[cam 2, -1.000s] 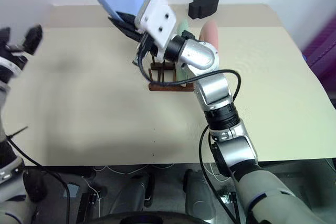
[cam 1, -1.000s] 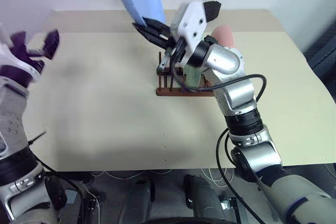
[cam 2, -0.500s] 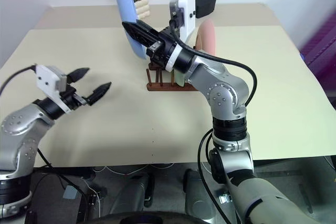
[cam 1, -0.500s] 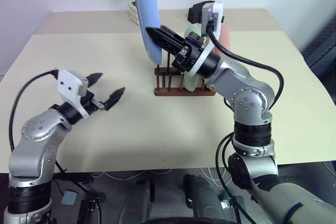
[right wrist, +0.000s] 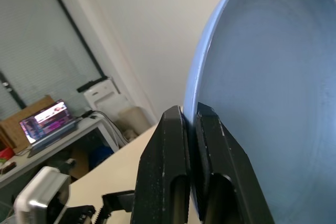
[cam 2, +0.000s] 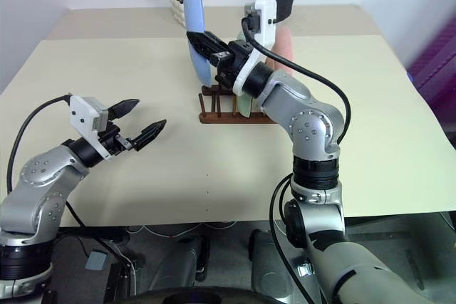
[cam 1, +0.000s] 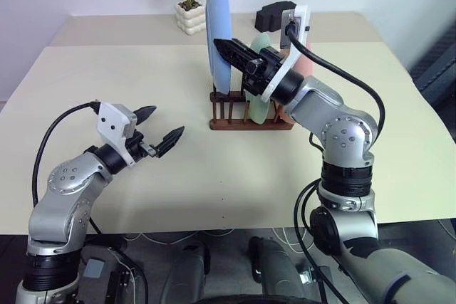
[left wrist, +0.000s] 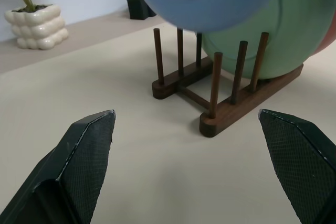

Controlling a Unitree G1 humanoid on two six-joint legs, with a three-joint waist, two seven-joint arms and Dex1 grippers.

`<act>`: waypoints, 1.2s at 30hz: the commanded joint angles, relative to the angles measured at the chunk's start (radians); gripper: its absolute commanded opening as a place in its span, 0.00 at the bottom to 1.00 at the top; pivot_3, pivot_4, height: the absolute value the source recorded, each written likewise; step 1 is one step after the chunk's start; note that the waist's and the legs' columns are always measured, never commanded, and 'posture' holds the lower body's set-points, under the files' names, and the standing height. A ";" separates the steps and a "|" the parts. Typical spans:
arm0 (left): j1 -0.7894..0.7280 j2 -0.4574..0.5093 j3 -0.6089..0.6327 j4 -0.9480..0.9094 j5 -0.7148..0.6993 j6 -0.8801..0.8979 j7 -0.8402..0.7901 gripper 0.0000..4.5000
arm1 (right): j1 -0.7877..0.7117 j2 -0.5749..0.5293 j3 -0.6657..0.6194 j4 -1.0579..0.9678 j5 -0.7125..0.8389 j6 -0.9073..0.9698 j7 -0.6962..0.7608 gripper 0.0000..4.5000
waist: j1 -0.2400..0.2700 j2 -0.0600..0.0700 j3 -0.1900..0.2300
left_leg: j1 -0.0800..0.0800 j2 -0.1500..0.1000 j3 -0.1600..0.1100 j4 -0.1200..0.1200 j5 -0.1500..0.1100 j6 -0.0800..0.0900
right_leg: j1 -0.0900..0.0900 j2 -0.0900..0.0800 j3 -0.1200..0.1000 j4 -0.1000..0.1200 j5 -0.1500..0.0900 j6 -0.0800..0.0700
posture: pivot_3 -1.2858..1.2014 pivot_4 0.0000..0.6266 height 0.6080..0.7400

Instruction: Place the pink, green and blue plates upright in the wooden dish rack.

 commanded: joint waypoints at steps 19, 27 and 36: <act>-0.005 -0.013 0.027 -0.020 -0.028 -0.060 0.006 0.99 | 0.006 0.023 -0.023 -0.017 0.079 0.063 -0.096 0.00 | 0.000 0.000 0.000 | 0.000 0.000 0.000 0.000 0.000 0.000 | 0.000 0.000 0.000 0.000 0.000 0.000 | 0.52 0.24 0.93; -0.009 -0.014 0.024 -0.016 -0.026 -0.059 0.013 0.99 | 0.011 0.029 -0.029 -0.014 0.089 0.073 -0.115 0.00 | 0.000 0.000 0.000 | 0.000 0.000 0.000 0.000 0.000 0.000 | 0.000 0.000 0.000 0.000 0.000 0.000 | 0.52 0.24 0.93; -0.010 -0.014 0.023 -0.015 -0.026 -0.059 0.020 1.00 | 0.010 0.022 -0.023 -0.020 0.094 0.059 -0.106 0.67 | 0.000 0.000 0.000 | 0.000 0.000 0.000 0.000 0.000 0.000 | 0.000 0.000 0.000 0.000 0.000 0.000 | 0.52 0.24 0.93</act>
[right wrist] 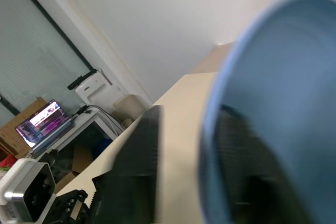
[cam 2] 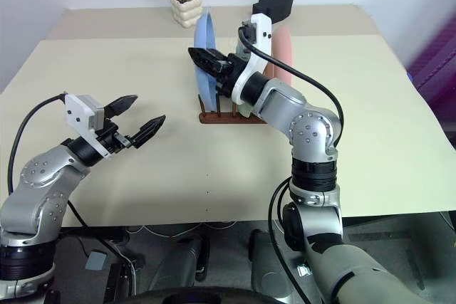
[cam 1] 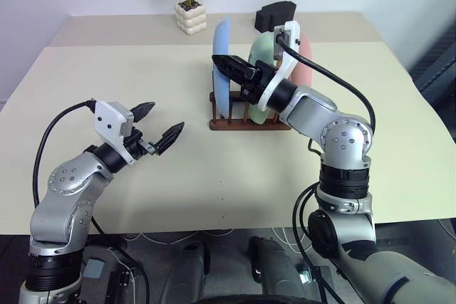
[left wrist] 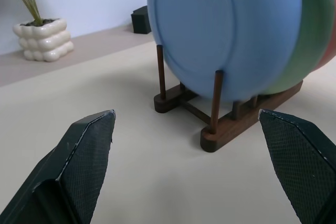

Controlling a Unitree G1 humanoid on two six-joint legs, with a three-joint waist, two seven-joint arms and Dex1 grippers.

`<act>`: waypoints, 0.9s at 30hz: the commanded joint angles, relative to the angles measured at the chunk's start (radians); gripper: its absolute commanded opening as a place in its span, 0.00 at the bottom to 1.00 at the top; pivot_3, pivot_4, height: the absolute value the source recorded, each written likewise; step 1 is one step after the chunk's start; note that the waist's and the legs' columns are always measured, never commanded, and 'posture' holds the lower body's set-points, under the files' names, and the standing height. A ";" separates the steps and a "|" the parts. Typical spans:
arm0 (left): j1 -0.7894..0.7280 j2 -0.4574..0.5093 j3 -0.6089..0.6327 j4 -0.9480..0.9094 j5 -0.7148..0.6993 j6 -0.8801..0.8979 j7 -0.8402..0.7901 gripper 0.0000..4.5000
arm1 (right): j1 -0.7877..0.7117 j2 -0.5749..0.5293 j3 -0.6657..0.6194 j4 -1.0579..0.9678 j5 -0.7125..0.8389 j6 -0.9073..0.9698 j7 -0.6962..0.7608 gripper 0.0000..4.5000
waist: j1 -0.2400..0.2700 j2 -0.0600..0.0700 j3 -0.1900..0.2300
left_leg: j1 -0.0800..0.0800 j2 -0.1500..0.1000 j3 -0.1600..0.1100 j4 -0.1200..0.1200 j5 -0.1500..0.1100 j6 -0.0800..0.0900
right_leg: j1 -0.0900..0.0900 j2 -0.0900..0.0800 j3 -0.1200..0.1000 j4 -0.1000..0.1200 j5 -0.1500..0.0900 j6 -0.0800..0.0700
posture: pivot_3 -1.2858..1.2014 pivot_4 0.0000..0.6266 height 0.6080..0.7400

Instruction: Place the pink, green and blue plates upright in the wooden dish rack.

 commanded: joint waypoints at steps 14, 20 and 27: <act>-0.017 -0.004 0.014 -0.004 -0.006 -0.025 0.001 1.00 | -0.053 -0.058 0.059 -0.076 -0.088 -0.136 0.129 0.87 | 0.000 0.000 0.000 | 0.000 0.000 0.000 0.000 0.000 0.000 | 0.000 0.000 0.000 0.000 0.000 0.000 | 0.52 0.24 0.93; -0.020 -0.008 0.010 0.002 -0.004 -0.028 0.001 1.00 | -0.063 -0.080 0.079 -0.069 -0.123 -0.158 0.168 0.87 | 0.000 0.000 0.000 | 0.000 0.000 0.000 0.000 0.000 0.000 | 0.000 0.000 0.000 0.000 0.000 0.000 | 0.52 0.24 0.93; -0.020 -0.015 0.006 0.005 0.001 -0.032 0.001 1.00 | -0.055 -0.083 0.090 -0.051 -0.156 -0.146 0.174 0.87 | 0.000 0.000 0.000 | 0.000 0.000 0.000 0.000 0.000 0.000 | 0.000 0.000 0.000 0.000 0.000 0.000 | 0.52 0.24 0.93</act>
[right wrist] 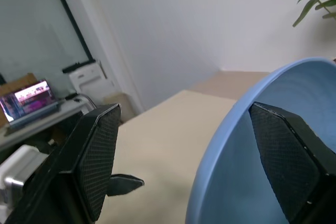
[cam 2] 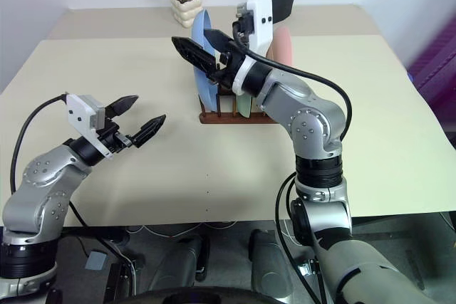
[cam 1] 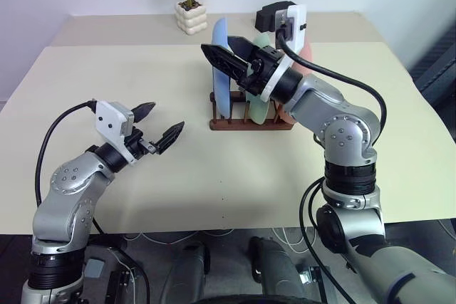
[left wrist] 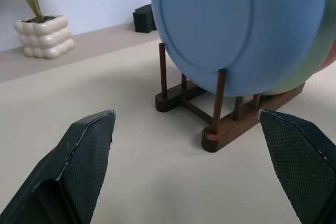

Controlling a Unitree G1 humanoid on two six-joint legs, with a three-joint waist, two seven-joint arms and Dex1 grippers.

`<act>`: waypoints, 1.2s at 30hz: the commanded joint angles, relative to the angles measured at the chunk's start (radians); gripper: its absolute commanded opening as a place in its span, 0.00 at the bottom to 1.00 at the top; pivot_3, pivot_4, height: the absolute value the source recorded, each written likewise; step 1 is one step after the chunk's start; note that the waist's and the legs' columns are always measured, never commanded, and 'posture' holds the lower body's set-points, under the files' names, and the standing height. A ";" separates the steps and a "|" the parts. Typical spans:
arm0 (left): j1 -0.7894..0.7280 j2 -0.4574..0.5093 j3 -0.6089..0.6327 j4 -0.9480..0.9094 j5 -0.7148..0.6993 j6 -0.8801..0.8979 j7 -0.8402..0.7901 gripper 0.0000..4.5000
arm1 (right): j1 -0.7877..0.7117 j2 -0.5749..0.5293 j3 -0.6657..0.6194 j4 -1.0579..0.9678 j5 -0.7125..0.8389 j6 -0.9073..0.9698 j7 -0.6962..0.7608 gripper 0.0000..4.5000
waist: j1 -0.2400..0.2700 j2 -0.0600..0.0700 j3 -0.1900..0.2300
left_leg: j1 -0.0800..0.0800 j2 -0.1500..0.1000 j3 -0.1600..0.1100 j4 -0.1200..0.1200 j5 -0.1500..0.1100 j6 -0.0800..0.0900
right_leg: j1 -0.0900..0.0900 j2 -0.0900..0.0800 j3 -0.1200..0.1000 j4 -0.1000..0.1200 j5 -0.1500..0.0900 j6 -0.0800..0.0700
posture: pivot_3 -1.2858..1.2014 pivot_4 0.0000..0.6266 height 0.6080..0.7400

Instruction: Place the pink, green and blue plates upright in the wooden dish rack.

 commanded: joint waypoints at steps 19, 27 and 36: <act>-0.013 -0.002 0.002 0.040 0.009 -0.075 -0.026 1.00 | -0.014 -0.064 0.021 -0.036 -0.120 -0.047 0.034 0.87 | 0.001 0.000 0.000 | 0.000 0.000 0.000 0.000 0.000 0.000 | 0.000 0.000 0.000 0.000 0.000 0.000 | 0.52 0.24 0.93; -0.023 -0.008 -0.010 0.064 0.017 -0.092 -0.032 1.00 | -0.018 -0.101 0.011 -0.039 -0.142 -0.063 0.063 0.87 | 0.001 0.000 0.000 | 0.000 0.000 0.000 0.000 0.000 0.000 | 0.000 0.000 0.000 -0.001 0.000 0.000 | 0.52 0.24 0.93; -0.050 -0.016 0.016 0.122 0.070 -0.148 0.006 1.00 | -0.019 -0.280 -0.091 -0.053 -0.138 -0.198 0.276 0.87 | 0.007 0.000 0.000 | 0.000 0.000 0.001 0.000 0.000 0.000 | 0.001 0.000 0.000 -0.002 0.000 0.000 | 0.52 0.24 0.93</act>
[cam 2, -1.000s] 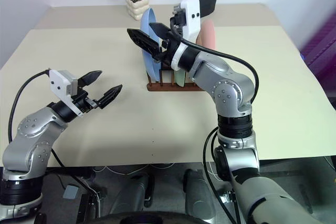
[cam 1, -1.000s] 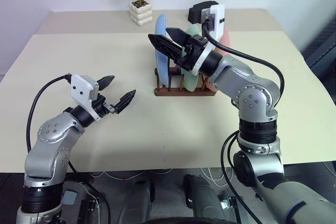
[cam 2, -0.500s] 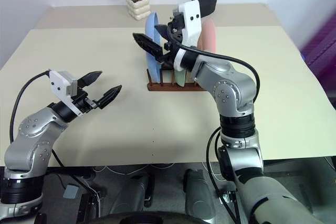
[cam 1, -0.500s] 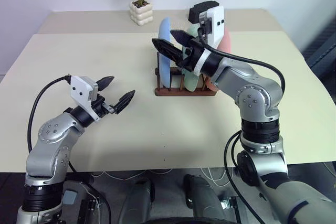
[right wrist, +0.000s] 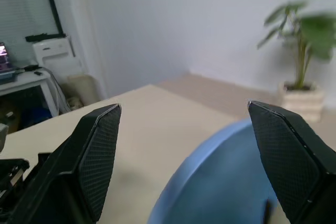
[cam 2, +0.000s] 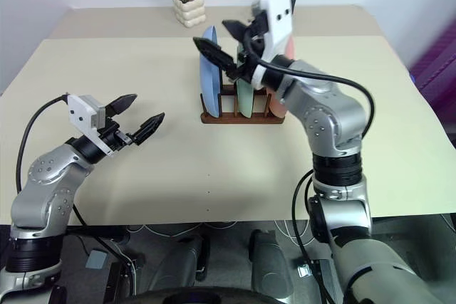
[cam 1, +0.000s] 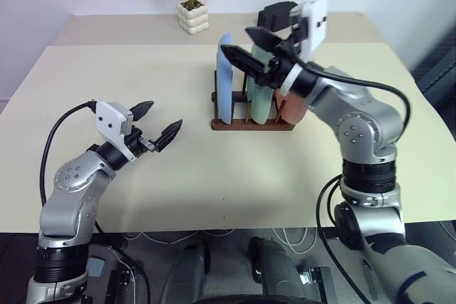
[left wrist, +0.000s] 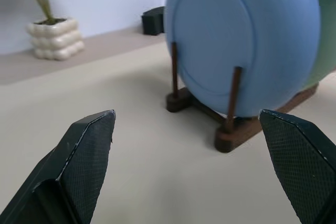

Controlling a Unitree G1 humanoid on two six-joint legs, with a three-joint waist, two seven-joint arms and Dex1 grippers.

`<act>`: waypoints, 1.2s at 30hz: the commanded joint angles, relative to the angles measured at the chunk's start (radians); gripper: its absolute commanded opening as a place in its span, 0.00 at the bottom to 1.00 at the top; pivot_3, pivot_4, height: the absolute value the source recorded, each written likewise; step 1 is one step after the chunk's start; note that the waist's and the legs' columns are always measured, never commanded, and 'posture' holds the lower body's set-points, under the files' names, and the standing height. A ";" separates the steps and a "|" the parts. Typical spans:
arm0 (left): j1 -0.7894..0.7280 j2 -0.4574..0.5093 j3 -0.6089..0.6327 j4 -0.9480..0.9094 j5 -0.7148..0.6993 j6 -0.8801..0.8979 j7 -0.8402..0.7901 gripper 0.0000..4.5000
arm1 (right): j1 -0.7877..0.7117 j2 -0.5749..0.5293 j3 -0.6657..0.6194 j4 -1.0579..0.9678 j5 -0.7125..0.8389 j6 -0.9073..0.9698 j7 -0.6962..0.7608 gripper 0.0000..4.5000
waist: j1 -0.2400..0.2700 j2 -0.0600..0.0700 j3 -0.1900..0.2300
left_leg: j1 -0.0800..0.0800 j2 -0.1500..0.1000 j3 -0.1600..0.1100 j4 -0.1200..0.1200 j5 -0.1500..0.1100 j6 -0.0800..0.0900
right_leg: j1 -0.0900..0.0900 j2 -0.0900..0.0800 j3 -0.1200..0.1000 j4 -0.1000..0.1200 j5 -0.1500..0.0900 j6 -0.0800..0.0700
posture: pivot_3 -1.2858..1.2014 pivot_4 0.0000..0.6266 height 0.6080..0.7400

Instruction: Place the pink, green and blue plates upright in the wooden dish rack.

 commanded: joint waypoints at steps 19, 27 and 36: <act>-0.040 0.015 0.031 0.291 0.202 -0.208 0.097 1.00 | 0.434 -0.365 -0.354 0.440 -0.115 -0.429 0.300 0.87 | 0.000 0.000 0.000 | 0.002 0.001 0.003 0.001 -0.001 0.002 | 0.004 0.000 0.000 -0.002 0.000 0.000 | 0.52 0.24 0.93; 0.011 0.014 0.039 0.283 0.181 -0.194 0.075 1.00 | 0.492 -0.300 -0.308 0.541 -0.169 -0.535 0.300 0.87 | -0.001 0.000 0.000 | 0.004 0.005 0.005 0.001 -0.001 0.002 | 0.005 0.000 0.001 -0.002 0.000 0.000 | 0.52 0.24 0.93; 0.064 0.013 0.051 0.214 0.134 -0.154 0.064 1.00 | 0.424 -0.291 -0.282 0.634 -0.189 -0.570 0.310 0.87 | 0.001 0.000 0.000 | 0.004 0.006 0.006 0.002 -0.001 0.002 | 0.005 0.001 0.001 -0.002 0.000 0.000 | 0.52 0.24 0.93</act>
